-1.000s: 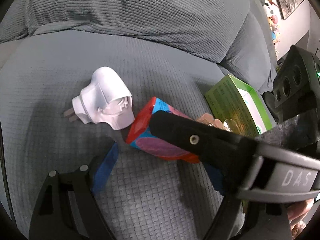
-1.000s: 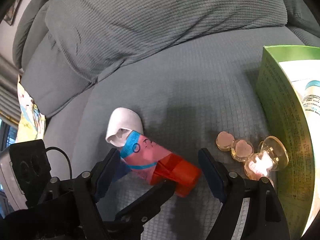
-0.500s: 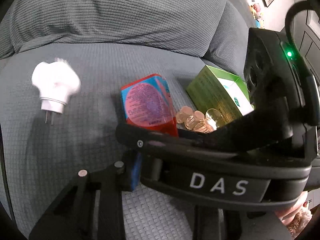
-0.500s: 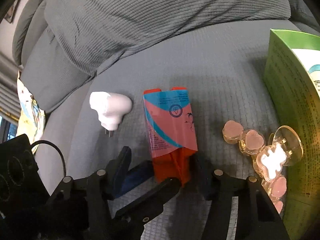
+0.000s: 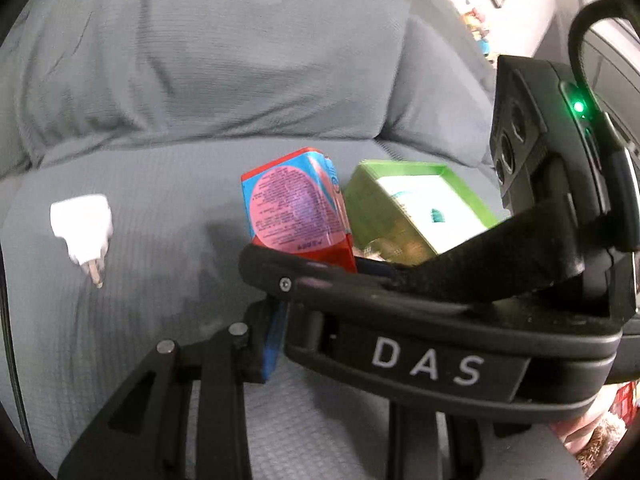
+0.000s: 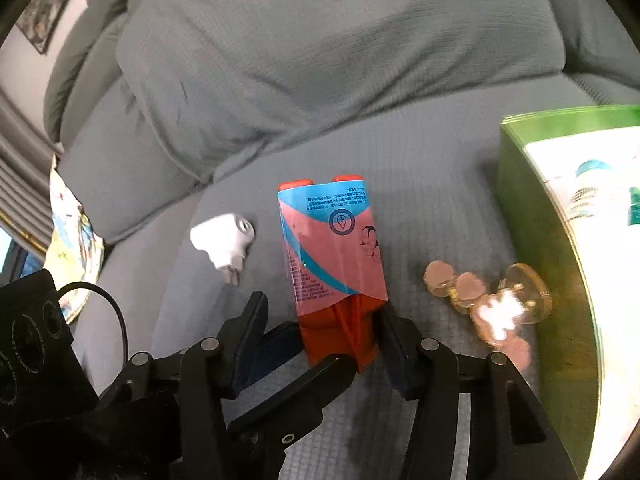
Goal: Organize rigid objects
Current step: 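Carry the pink-blue box into the green box and open the right tool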
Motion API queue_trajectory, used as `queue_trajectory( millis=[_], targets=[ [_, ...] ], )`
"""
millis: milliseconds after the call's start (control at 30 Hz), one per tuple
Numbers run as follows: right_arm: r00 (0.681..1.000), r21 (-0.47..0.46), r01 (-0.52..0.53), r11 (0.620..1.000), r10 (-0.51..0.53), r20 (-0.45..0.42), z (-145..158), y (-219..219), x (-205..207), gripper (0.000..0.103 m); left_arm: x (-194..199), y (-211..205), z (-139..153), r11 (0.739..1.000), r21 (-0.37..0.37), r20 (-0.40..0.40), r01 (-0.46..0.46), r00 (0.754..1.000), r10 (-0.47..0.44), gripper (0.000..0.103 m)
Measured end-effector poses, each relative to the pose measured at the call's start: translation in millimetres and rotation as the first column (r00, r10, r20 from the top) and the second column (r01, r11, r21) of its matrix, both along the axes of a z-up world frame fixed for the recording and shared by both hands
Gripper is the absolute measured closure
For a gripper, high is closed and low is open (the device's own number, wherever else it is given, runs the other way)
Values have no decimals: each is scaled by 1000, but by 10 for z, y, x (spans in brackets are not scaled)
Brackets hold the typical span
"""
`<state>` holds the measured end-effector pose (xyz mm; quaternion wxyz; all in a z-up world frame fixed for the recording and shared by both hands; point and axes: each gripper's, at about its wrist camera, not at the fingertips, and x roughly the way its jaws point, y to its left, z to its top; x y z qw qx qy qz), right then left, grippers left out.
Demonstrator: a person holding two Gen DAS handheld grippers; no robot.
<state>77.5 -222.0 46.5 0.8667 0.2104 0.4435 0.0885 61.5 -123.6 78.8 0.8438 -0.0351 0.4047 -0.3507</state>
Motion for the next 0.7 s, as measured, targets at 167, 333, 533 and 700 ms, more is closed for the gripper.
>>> queue_trajectory(
  millis=[167, 333, 533, 700],
  targets=[
    [993, -29, 58, 998, -55, 103, 331, -120, -262, 47, -182, -177, 247, 997, -28, 107, 68, 992, -64, 77],
    [972, -35, 152, 988, -143, 184, 592, -316, -566, 47, -346, -333, 400, 988, -71, 175, 136, 977, -121, 77],
    [938, -62, 252, 966, -228, 261, 830, -507, -910, 47, -569, -535, 503, 964, -117, 234, 241, 949, -209, 77],
    [911, -78, 344, 936, -313, 269, 880, -719, -1146, 47, -686, -764, 494, 935, -157, 253, 317, 928, -272, 78]
  ],
)
